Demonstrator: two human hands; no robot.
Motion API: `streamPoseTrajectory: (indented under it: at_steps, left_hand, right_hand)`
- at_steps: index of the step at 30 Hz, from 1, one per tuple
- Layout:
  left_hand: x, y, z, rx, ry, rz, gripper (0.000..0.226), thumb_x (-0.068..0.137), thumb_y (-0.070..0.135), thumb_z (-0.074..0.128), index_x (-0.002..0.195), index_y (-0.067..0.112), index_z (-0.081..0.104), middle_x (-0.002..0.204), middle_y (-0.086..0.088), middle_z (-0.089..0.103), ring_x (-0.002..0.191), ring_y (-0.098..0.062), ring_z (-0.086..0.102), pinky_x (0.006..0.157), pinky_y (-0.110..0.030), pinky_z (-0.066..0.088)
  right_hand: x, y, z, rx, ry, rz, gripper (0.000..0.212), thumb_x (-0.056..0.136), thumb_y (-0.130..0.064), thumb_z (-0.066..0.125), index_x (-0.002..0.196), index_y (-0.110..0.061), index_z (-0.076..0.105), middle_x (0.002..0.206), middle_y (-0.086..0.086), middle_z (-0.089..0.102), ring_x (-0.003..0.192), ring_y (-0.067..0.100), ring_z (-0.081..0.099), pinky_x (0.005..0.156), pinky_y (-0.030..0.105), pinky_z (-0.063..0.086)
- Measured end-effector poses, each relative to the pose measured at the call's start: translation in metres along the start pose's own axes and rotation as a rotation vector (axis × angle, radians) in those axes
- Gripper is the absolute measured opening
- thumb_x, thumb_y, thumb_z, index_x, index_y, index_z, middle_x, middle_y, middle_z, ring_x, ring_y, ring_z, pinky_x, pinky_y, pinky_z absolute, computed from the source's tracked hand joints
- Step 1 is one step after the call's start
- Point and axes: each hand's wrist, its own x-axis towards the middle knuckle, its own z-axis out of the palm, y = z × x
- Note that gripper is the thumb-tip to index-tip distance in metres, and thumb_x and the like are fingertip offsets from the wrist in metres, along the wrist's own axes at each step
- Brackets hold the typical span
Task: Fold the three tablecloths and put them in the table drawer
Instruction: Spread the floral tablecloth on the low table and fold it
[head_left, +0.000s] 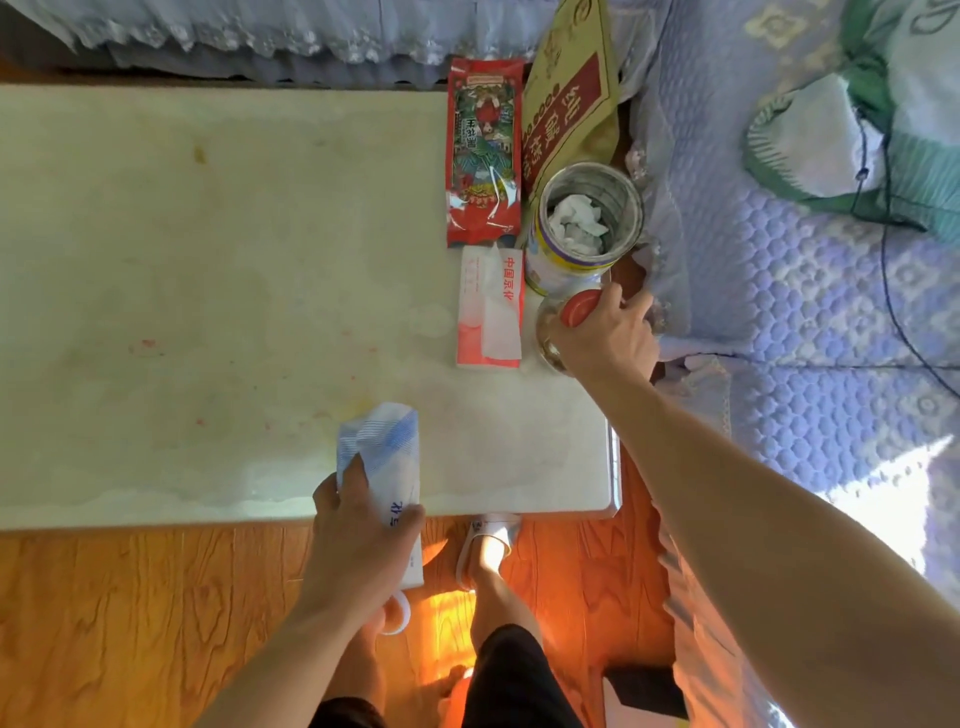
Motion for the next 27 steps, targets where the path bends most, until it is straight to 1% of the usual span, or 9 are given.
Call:
streamPoseTrajectory:
  at_steps: [4, 9, 12, 15, 16, 19, 21, 24, 27]
  left_hand:
    - [0.008, -0.001, 0.0, -0.004, 0.001, -0.019, 0.078, 0.088, 0.03, 0.072, 0.152, 0.027, 0.026, 0.131, -0.004, 0.035, 0.108, -0.03, 0.058, 0.066, -0.029, 0.056]
    - [0.012, 0.0, -0.005, -0.023, -0.003, -0.031, 0.077, 0.088, 0.028, 0.071, 0.151, 0.027, 0.027, 0.129, -0.005, 0.034, 0.108, -0.031, 0.056, 0.075, -0.04, 0.059]
    - [0.011, 0.001, -0.008, -0.049, -0.001, -0.036, 0.077, 0.088, 0.028, 0.071, 0.15, 0.028, 0.027, 0.129, -0.004, 0.032, 0.109, -0.032, 0.057, 0.078, -0.044, 0.061]
    - [0.008, 0.003, -0.007, -0.061, 0.004, -0.028, 0.078, 0.089, 0.029, 0.071, 0.152, 0.028, 0.025, 0.128, 0.0, 0.03, 0.111, -0.031, 0.057, 0.077, -0.039, 0.06]
    - [0.006, 0.005, -0.005, -0.054, -0.01, -0.025, 0.079, 0.089, 0.03, 0.072, 0.152, 0.028, 0.024, 0.13, 0.0, 0.03, 0.113, -0.031, 0.056, 0.077, -0.038, 0.059]
    - [-0.006, 0.012, 0.011, -0.017, -0.088, 0.037, 0.091, 0.084, 0.04, 0.076, 0.155, 0.033, 0.019, 0.147, 0.004, 0.024, 0.132, -0.029, 0.041, 0.094, -0.043, 0.056]
    - [-0.012, 0.012, 0.025, -0.1, -0.216, 0.096, 0.09, 0.082, 0.039, 0.075, 0.153, 0.046, 0.02, 0.151, 0.014, 0.02, 0.138, -0.02, 0.035, 0.1, -0.04, 0.054]
    - [-0.017, 0.011, 0.03, -0.31, -0.41, -0.004, 0.07, 0.093, 0.015, 0.065, 0.146, 0.047, 0.032, 0.148, 0.007, 0.038, 0.119, -0.007, 0.05, 0.075, -0.013, 0.051]
    - [-0.014, 0.0, 0.028, -0.303, -0.37, -0.131, 0.063, 0.097, 0.012, 0.057, 0.149, 0.041, 0.036, 0.143, -0.001, 0.049, 0.115, -0.014, 0.055, 0.067, -0.013, 0.044]
  right_hand:
    - [-0.002, -0.004, 0.002, -0.02, 0.013, -0.016, 0.074, 0.079, -0.073, 0.054, 0.127, -0.017, 0.044, 0.118, 0.009, 0.041, 0.102, 0.036, 0.057, 0.072, 0.039, 0.037]
    - [-0.01, -0.012, 0.005, -0.022, -0.024, -0.014, 0.078, 0.083, -0.072, 0.052, 0.135, -0.016, 0.039, 0.125, 0.011, 0.039, 0.112, 0.037, 0.051, 0.073, 0.042, 0.037]
    - [-0.022, -0.007, -0.008, 0.072, -0.051, 0.032, 0.091, 0.082, -0.074, 0.049, 0.151, -0.02, 0.024, 0.14, 0.011, 0.035, 0.126, 0.04, 0.044, 0.088, 0.048, 0.042]
    - [-0.075, 0.007, -0.015, 0.336, 0.026, 0.031, 0.068, 0.093, -0.059, 0.049, 0.147, -0.02, 0.034, 0.136, 0.009, 0.041, 0.127, 0.034, 0.044, 0.103, 0.049, 0.04]
    - [-0.101, 0.011, -0.014, 0.482, -0.106, 0.051, 0.054, 0.096, -0.051, 0.052, 0.139, -0.02, 0.044, 0.131, 0.008, 0.047, 0.122, 0.03, 0.049, 0.102, 0.045, 0.041]
    - [-0.174, 0.009, -0.003, 0.96, -1.031, 0.241, 0.028, 0.1, -0.045, 0.054, 0.117, -0.023, 0.06, 0.124, 0.005, 0.064, 0.109, 0.022, 0.061, 0.096, 0.041, 0.048]
    - [-0.197, 0.014, 0.018, 1.103, -1.181, 0.19, 0.033, 0.097, -0.036, 0.062, 0.125, -0.021, 0.058, 0.118, 0.005, 0.069, 0.106, 0.024, 0.068, 0.094, 0.043, 0.053]
    - [-0.185, 0.031, 0.048, 0.78, -0.925, 0.132, 0.043, 0.088, -0.01, 0.067, 0.128, -0.019, 0.054, 0.115, 0.006, 0.068, 0.103, 0.023, 0.068, 0.091, 0.04, 0.057]
    - [-0.145, 0.058, 0.065, 0.213, -0.874, -0.118, 0.054, 0.08, -0.01, 0.071, 0.132, -0.021, 0.059, 0.119, 0.005, 0.066, 0.112, 0.027, 0.062, 0.092, 0.033, 0.049]
